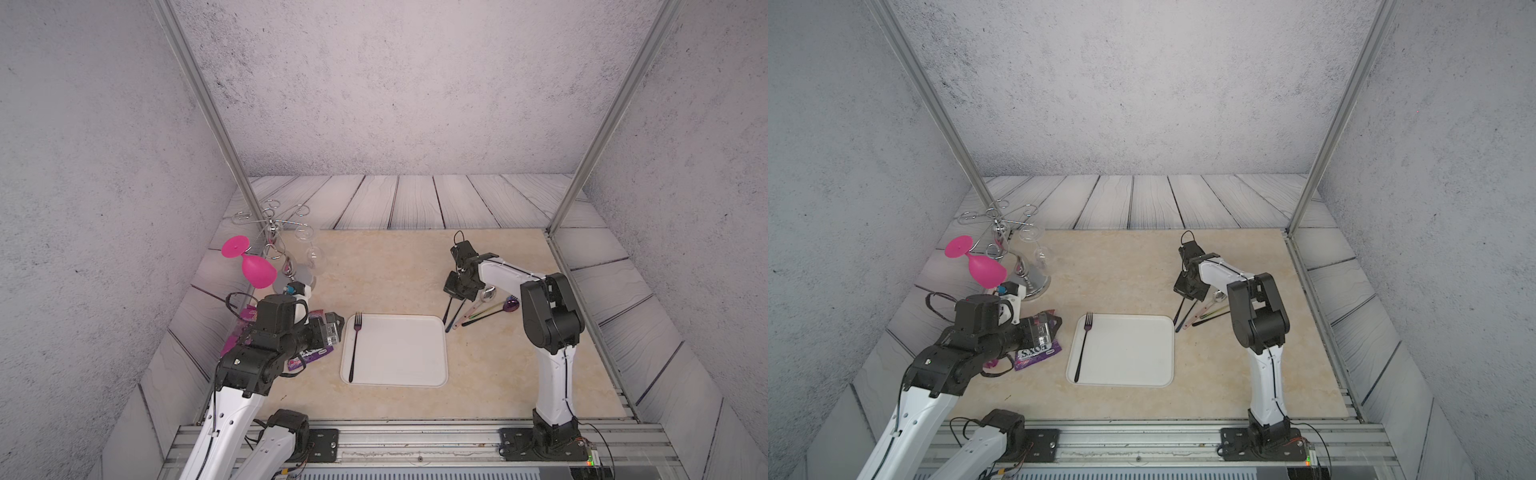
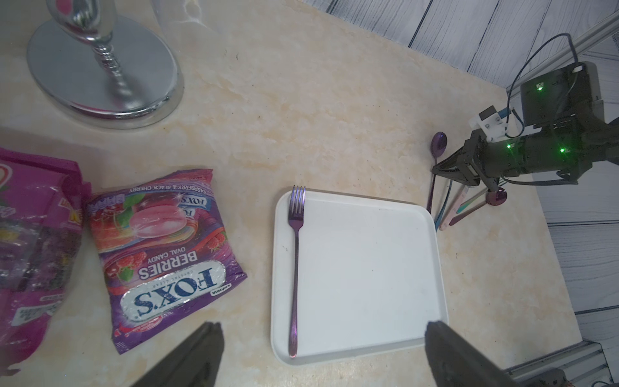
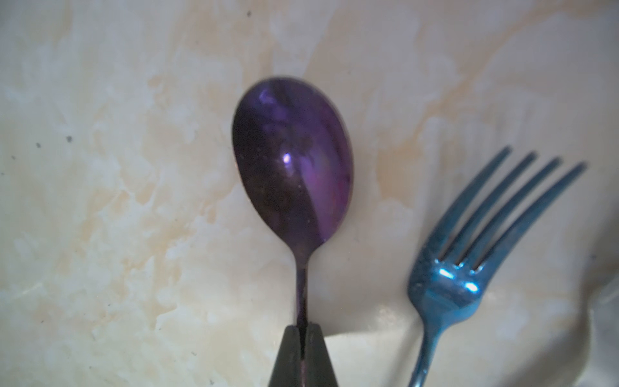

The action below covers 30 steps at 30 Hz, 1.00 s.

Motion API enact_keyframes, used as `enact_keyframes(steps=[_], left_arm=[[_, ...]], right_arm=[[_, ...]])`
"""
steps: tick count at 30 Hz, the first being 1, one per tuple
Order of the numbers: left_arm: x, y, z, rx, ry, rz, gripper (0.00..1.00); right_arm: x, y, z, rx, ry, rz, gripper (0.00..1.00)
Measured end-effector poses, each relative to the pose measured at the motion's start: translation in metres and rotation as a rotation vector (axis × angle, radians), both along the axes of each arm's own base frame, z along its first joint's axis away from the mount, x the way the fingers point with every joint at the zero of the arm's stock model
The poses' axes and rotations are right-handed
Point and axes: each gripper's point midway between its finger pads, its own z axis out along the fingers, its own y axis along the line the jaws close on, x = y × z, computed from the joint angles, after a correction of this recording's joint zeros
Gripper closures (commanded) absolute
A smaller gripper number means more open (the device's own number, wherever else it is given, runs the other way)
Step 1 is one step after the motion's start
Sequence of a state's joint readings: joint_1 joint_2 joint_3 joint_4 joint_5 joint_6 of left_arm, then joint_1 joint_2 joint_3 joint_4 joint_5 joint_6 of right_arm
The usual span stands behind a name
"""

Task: Set the spoon and fork side by side
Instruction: Pick up the spoon from the center of the board, then place the spoon on the tray.

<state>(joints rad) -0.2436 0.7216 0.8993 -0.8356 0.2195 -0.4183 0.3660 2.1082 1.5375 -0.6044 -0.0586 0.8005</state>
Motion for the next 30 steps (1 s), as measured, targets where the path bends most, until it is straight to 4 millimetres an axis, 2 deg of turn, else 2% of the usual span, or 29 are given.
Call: enact_keyframes(steps=[5,10,13,16,18,21,23,25,27,30], left_arm=[[0.0,0.002,0.0,0.01,-0.002,0.003,0.0],[0.0,0.003,0.001,0.017,-0.008,0.008,0.01],[0.0,0.006,0.003,0.024,-0.019,0.019,0.0],[0.0,0.009,0.005,0.035,-0.033,0.033,0.0],[-0.001,0.012,0.007,0.046,-0.043,0.045,0.0],[-0.002,0.017,0.011,0.058,-0.056,0.061,0.01],[-0.003,0.019,0.014,0.063,-0.066,0.068,0.0],[-0.004,0.021,0.016,0.07,-0.072,0.075,0.01],[-0.005,0.023,0.018,0.076,-0.076,0.081,0.01],[-0.007,0.024,0.022,0.077,-0.087,0.083,0.0]], right_arm=[[0.006,-0.004,0.005,-0.043,-0.016,0.051,1.0],[0.014,-0.009,0.022,-0.094,-0.067,0.11,1.0],[0.013,-0.011,0.047,-0.099,-0.111,0.135,1.0],[0.006,-0.009,0.085,-0.062,-0.183,0.153,1.0],[-0.004,-0.005,0.108,-0.015,-0.228,0.169,1.0],[-0.028,0.008,0.133,0.086,-0.282,0.197,1.0],[-0.05,0.026,0.138,0.178,-0.292,0.226,1.0],[-0.075,0.054,0.135,0.265,-0.283,0.265,1.0],[-0.107,0.093,0.124,0.347,-0.252,0.324,1.0],[-0.165,0.154,0.101,0.454,-0.176,0.409,1.0]])
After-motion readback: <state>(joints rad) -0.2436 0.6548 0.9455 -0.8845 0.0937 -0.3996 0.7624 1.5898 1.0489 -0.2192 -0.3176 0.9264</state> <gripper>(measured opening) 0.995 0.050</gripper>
